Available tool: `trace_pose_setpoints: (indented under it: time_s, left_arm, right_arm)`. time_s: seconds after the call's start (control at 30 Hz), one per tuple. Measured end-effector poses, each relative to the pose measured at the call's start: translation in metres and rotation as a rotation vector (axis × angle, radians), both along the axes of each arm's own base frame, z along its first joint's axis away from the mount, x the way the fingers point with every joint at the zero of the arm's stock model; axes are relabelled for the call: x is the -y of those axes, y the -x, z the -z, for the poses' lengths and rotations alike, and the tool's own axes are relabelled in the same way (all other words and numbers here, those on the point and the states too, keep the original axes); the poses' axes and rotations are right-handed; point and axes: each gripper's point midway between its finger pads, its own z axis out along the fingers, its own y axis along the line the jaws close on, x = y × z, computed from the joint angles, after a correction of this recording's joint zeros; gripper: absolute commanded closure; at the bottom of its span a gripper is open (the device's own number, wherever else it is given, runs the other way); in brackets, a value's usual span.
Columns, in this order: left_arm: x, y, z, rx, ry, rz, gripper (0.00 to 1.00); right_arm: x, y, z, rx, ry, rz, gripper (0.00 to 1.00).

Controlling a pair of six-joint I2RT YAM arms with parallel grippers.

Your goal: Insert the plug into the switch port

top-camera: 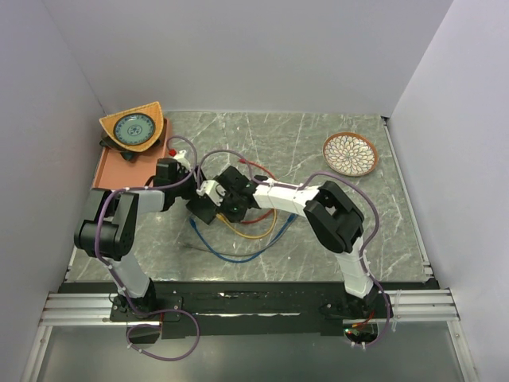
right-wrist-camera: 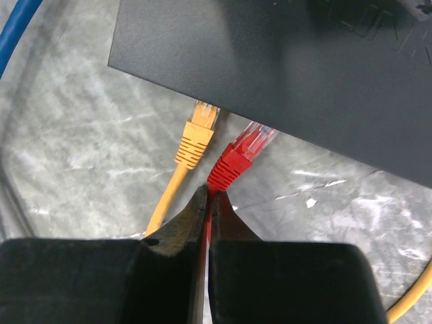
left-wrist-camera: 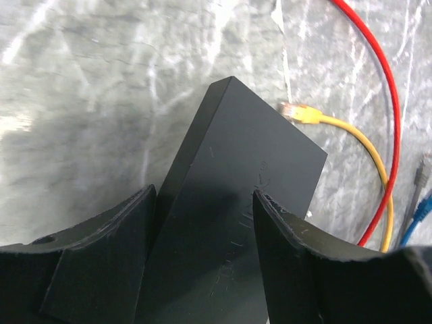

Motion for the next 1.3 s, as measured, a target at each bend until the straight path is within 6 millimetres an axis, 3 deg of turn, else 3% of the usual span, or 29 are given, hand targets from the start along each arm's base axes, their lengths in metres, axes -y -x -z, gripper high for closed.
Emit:
trace_pose_setpoints:
  time_s: [0.43, 1.3]
  left_arm:
    - [0.040, 0.023, 0.001, 0.014, 0.000, 0.128, 0.38]
    - [0.039, 0.028, 0.001, 0.036, -0.023, 0.142, 0.37]
  right_arm:
    - [0.031, 0.029, 0.000, -0.038, 0.024, -0.010, 1.00]
    - [0.040, 0.019, 0.001, 0.097, 0.043, 0.036, 1.00]
